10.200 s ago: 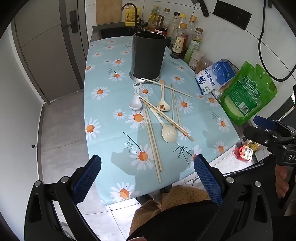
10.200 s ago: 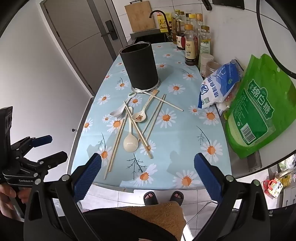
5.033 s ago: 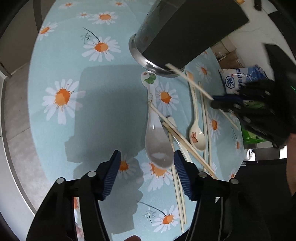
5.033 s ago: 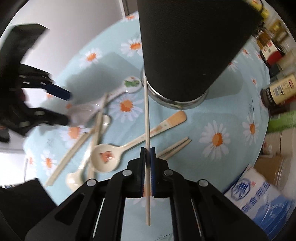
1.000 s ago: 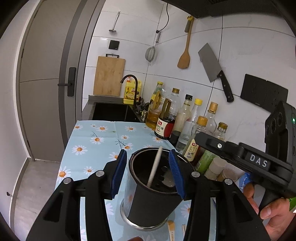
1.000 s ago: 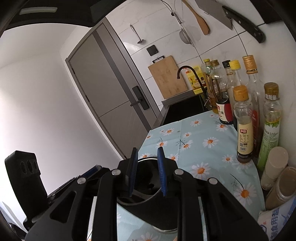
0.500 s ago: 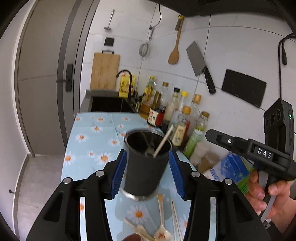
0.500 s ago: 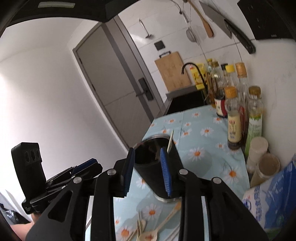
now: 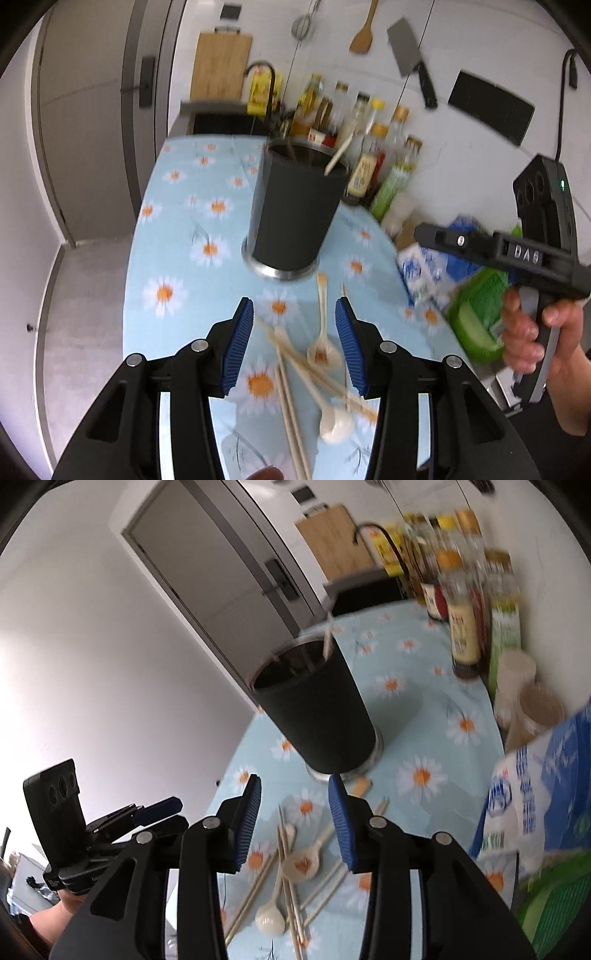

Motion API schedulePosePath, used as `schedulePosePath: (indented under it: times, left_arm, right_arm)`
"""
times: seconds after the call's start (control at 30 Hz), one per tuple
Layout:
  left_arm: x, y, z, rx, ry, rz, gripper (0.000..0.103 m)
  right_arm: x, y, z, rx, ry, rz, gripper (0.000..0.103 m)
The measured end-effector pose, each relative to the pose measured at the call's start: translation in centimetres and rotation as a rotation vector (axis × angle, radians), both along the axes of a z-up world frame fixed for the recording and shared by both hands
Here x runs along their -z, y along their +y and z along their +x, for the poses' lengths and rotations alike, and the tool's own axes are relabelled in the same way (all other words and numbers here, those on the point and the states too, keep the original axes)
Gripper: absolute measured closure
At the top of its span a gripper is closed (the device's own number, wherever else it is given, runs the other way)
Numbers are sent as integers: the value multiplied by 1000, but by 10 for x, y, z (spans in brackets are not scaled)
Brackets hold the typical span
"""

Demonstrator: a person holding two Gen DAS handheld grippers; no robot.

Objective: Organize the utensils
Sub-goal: 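Withdraw both open tools from the holder back toward the table utensils, then grasp a chopstick with the right tool while the left tool grasps another chopstick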

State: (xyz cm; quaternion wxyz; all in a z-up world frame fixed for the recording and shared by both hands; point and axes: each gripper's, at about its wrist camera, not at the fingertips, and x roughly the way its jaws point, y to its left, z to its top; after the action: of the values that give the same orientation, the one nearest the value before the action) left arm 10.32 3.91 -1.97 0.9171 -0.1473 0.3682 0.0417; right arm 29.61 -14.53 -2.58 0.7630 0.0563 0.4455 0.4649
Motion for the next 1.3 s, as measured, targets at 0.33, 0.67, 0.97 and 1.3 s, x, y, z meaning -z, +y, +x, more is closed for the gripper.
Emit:
schedulePosePath:
  times: [0.33, 0.67, 0.97, 1.3]
  left_arm:
    - [51, 4, -16, 19, 171, -122, 70]
    - [86, 11, -39, 70, 281, -184, 73]
    - [96, 20, -54, 131, 306, -213, 73]
    - [99, 33, -64, 199, 320, -222, 73]
  right_arm:
    - [55, 13, 11, 51, 272, -250, 64]
    - [106, 40, 17, 143, 457, -486, 77]
    - [121, 63, 15, 229, 483, -628, 87]
    - [127, 90, 8, 325, 430, -754, 94]
